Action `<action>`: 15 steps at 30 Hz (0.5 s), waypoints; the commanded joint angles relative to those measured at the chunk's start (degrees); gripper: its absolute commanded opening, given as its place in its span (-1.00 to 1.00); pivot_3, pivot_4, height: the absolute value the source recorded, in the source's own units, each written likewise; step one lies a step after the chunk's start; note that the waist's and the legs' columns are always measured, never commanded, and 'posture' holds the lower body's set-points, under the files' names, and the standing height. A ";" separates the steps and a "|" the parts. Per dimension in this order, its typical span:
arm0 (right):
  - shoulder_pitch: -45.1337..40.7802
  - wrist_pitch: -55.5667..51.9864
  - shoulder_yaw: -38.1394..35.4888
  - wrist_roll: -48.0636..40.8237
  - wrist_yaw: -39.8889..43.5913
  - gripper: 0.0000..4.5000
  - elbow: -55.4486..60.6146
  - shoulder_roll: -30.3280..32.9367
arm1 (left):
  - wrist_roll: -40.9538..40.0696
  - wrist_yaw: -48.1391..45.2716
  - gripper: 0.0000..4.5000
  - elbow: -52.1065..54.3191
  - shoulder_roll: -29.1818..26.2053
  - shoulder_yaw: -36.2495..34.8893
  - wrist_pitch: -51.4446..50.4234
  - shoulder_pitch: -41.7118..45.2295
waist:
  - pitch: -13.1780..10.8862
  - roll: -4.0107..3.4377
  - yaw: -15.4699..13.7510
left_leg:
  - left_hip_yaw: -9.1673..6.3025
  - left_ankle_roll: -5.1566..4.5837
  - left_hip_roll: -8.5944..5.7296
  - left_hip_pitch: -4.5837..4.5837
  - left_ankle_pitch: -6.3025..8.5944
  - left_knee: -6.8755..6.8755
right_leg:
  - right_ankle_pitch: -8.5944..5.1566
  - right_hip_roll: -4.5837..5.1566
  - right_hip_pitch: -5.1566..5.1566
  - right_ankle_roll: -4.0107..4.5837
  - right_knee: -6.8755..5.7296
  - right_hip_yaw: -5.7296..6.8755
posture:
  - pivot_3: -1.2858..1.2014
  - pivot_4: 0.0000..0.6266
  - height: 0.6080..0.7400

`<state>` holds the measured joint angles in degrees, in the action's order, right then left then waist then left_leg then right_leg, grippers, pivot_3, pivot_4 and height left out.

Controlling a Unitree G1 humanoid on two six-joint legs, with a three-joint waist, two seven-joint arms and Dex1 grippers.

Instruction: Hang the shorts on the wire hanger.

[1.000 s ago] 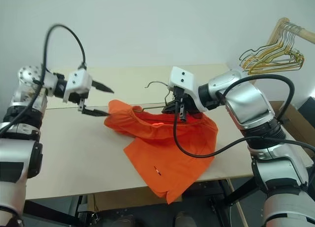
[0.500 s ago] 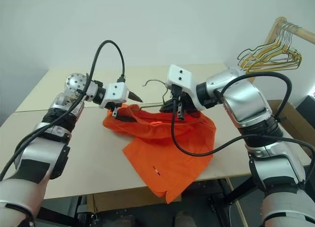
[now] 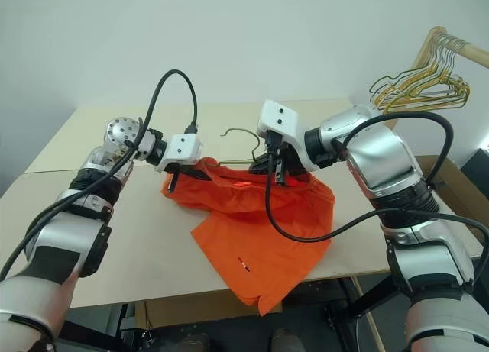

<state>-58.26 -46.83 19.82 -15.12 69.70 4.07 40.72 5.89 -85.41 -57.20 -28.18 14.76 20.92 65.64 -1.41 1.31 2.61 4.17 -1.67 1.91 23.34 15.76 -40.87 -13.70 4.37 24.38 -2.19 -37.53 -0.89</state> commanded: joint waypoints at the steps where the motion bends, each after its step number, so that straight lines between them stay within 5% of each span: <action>1: -0.07 3.81 -0.21 2.30 -1.35 -1.00 1.27 0.32 | -2.82 -1.58 -0.99 1.83 -0.01 -2.13 -1.03 1.90 | 0.00 0.00 0.00 | 0.00 0.00 0.00 0.00 0.00 0.00 | 0.00 0.00 0.00 0.00 0.00 0.00 | -0.01 -1.00 1.00; 13: 6.63 -1.35 -11.90 -3.16 0.02 0.89 9.39 12.13 | -2.88 -1.32 -1.00 2.85 -0.72 -2.54 -2.97 -0.36 | 0.00 0.00 -0.15 | -0.02 -0.02 -0.01 0.04 0.01 0.00 | 0.00 0.04 -0.01 0.00 0.11 0.02 | -0.02 -1.00 1.00; 15: 9.75 -2.05 -13.92 -4.40 0.21 0.99 11.45 14.80 | -2.91 -1.18 -1.00 3.01 -0.64 -2.58 -3.13 -0.39 | 0.00 0.00 -0.16 | -0.03 -0.02 0.00 0.03 0.01 0.00 | 0.00 0.02 -0.02 0.00 0.11 0.01 | -0.02 -1.00 1.00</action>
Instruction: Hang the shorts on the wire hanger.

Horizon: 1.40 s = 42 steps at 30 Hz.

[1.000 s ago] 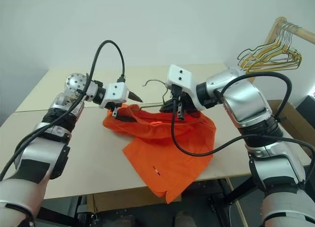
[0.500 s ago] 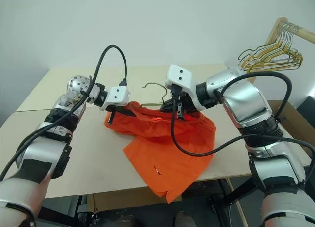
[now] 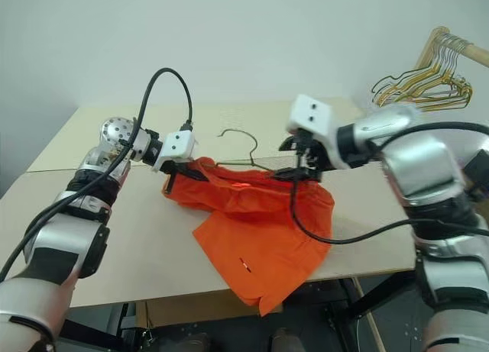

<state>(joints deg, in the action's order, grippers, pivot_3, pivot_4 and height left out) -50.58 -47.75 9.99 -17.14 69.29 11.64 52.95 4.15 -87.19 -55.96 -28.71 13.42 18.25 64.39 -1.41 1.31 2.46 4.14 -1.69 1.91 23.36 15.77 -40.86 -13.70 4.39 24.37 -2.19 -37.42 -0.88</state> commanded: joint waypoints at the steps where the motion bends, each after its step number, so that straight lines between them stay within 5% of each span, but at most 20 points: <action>1: 4.08 -1.12 -4.99 -2.85 0.70 0.99 5.18 3.85 | -1.24 0.59 -1.00 1.88 -0.08 -1.26 -0.57 0.87 | 0.00 0.00 0.00 | 0.00 0.00 0.00 -0.02 0.00 0.00 | 0.00 0.00 -0.01 0.00 -0.01 0.00 | -0.02 -1.00 1.00; 5: 10.22 -0.51 -5.74 -3.23 -0.14 0.99 9.24 6.90 | -1.32 0.64 -1.00 2.11 -0.08 -1.34 -0.92 0.98 | 0.00 0.00 0.21 | 0.02 0.00 0.01 -0.08 0.00 0.01 | 0.00 -0.02 -0.03 0.00 -0.02 -0.04 | -0.02 -1.00 1.00; 11: 11.48 1.42 3.50 7.98 -8.24 0.92 6.58 6.27 | -1.39 0.37 -1.00 2.10 -0.23 -1.42 -1.06 1.19 | 0.00 0.00 0.25 | 0.10 0.00 0.01 -0.11 0.00 0.00 | 0.00 -0.02 -0.02 0.00 -0.05 -0.09 | -0.02 -1.00 1.00; 15: 10.26 1.36 3.13 7.32 -8.35 0.48 5.15 4.27 | -1.36 0.10 -1.00 2.24 -0.40 -1.37 -1.00 1.16 | 0.00 -0.01 0.10 | 0.11 0.00 0.00 -0.05 0.00 0.02 | -0.01 -0.04 0.01 0.01 -0.01 -0.09 | -0.01 -1.00 1.00; 24: 11.01 2.69 1.81 4.49 -4.99 -0.96 6.72 5.04 | -1.30 -0.12 -1.00 2.70 -0.60 -1.23 -0.93 0.91 | 0.00 -0.01 -0.07 | 0.07 -0.04 -0.01 -0.03 0.02 0.01 | 0.02 -0.02 -0.08 -0.02 0.18 -0.06 | -0.01 -1.00 1.00; 27: 11.54 2.52 1.49 3.77 -4.42 -0.98 7.23 5.17 | -1.42 -0.57 -1.00 2.69 -0.58 -1.24 -0.83 0.95 | 0.00 -0.01 -0.04 | 0.07 -0.05 -0.01 -0.03 0.03 0.01 | 0.02 -0.02 -0.08 -0.02 0.19 -0.06 | -0.01 -1.00 1.00; 42: 18.24 -2.62 -4.10 -3.94 -2.26 -1.00 10.52 7.91 | -7.14 -1.76 0.99 -0.19 -1.13 -7.05 -4.79 5.98 | 0.00 -0.01 -0.12 | 0.04 -0.05 -0.02 -0.03 0.03 0.00 | 0.03 -0.02 -0.11 -0.03 0.20 -0.05 | -0.02 -1.00 1.00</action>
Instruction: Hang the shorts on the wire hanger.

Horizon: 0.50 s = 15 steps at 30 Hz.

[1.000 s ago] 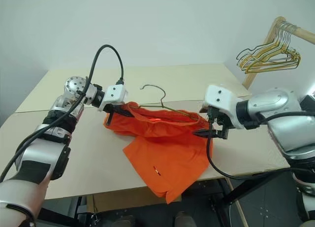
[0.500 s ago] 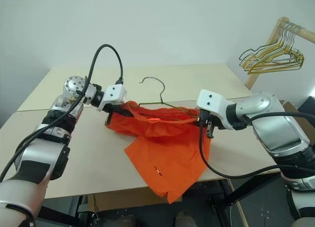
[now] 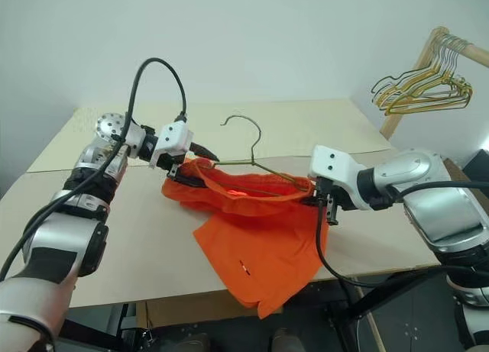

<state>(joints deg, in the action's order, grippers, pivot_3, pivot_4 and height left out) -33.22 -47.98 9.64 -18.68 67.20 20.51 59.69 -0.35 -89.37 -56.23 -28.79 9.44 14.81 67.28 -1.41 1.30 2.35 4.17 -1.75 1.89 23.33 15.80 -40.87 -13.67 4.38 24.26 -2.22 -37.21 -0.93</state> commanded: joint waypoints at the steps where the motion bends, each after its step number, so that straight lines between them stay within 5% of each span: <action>1: 1.89 -4.16 -4.89 -3.40 -0.81 -1.00 1.46 1.23 | -3.23 0.16 0.99 0.23 -1.58 -3.84 -1.45 3.35 | 0.00 0.00 0.03 | 0.00 0.00 0.00 0.00 0.00 0.00 | 0.00 0.00 0.00 0.00 0.01 0.00 | -0.02 -1.00 1.00; 8: 8.30 -19.46 -18.74 -10.82 -10.21 -1.00 2.14 -2.62 | -10.43 1.13 0.99 9.53 -4.12 -10.26 -6.12 0.49 | 0.00 0.00 0.10 | -0.22 -0.01 0.04 -0.04 0.01 0.00 | 0.01 -0.02 -0.01 0.01 -0.01 -0.02 | -0.01 -1.00 1.00; 15: 16.14 -36.57 -35.61 -14.98 -21.27 -1.00 12.46 -10.30 | -19.75 16.45 0.99 34.30 -1.54 -16.66 -22.89 -9.25 | 0.01 -0.01 -0.49 | -0.41 -0.01 0.01 -0.04 0.01 -0.03 | 0.06 0.02 -0.10 -0.08 -0.02 -0.04 | -0.04 -1.00 1.00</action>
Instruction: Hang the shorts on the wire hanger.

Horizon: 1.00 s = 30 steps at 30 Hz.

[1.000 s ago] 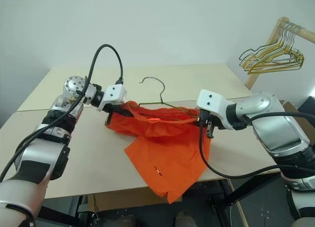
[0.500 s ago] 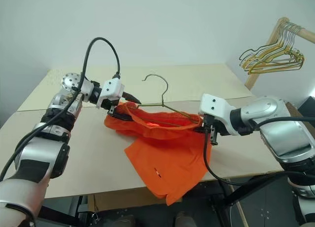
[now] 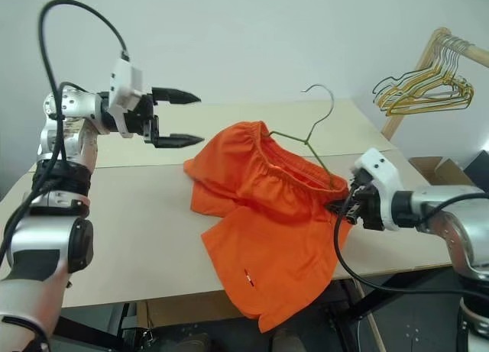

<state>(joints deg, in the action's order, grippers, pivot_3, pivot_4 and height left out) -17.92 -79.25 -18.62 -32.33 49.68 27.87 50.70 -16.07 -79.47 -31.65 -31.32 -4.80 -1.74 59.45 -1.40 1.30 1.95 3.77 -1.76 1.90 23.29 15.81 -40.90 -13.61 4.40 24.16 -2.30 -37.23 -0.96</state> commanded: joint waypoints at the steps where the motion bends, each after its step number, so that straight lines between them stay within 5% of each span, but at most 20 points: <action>1: 1.43 -7.48 -9.59 -1.71 -4.73 -1.00 6.67 -2.21 | -5.39 9.21 0.99 13.21 1.61 -3.06 -9.18 -2.77 | 0.00 0.00 -0.07 | -0.02 0.00 0.00 -0.01 0.00 -0.01 | 0.01 0.01 -0.02 -0.01 0.00 0.00 | -0.04 -1.00 1.00; 8: 6.70 -13.25 -20.37 -4.00 -10.24 -1.00 13.94 -5.24 | -16.08 22.26 0.99 33.58 3.12 -5.84 -28.75 -11.53 | 0.03 -0.02 0.51 | -0.07 0.00 -0.01 -0.08 0.00 0.04 | 0.02 -0.02 -0.06 -0.04 0.03 -0.05 | -0.04 -1.00 1.00; 16: 6.67 -13.25 -23.59 -3.34 -20.15 -1.00 11.59 -8.80 | -27.92 28.58 0.99 48.12 3.58 -7.39 -39.61 -17.25 | 0.05 -0.02 0.56 | -0.03 0.00 -0.01 -0.44 0.00 0.16 | 0.02 -0.07 -0.37 -0.02 0.09 -0.14 | 0.01 -1.00 1.00; 30: 2.06 -13.25 -21.38 -3.56 -32.22 -1.00 4.52 -9.46 | -35.24 32.22 0.99 49.73 4.84 -5.94 -40.08 -13.66 | 0.06 -0.04 0.47 | 0.03 0.00 -0.08 -1.03 0.01 0.39 | -0.01 -0.06 -1.04 0.00 0.40 -0.14 | -0.03 -1.00 1.00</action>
<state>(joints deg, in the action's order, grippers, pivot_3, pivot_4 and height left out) -14.24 -92.05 -38.88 -35.70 18.71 31.91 40.15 -50.73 -47.24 18.59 -26.68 -10.66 -43.31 44.35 -1.34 1.26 2.42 3.81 -1.76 1.82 22.25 15.82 -40.49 -13.62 4.34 23.12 -2.31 -36.82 -1.12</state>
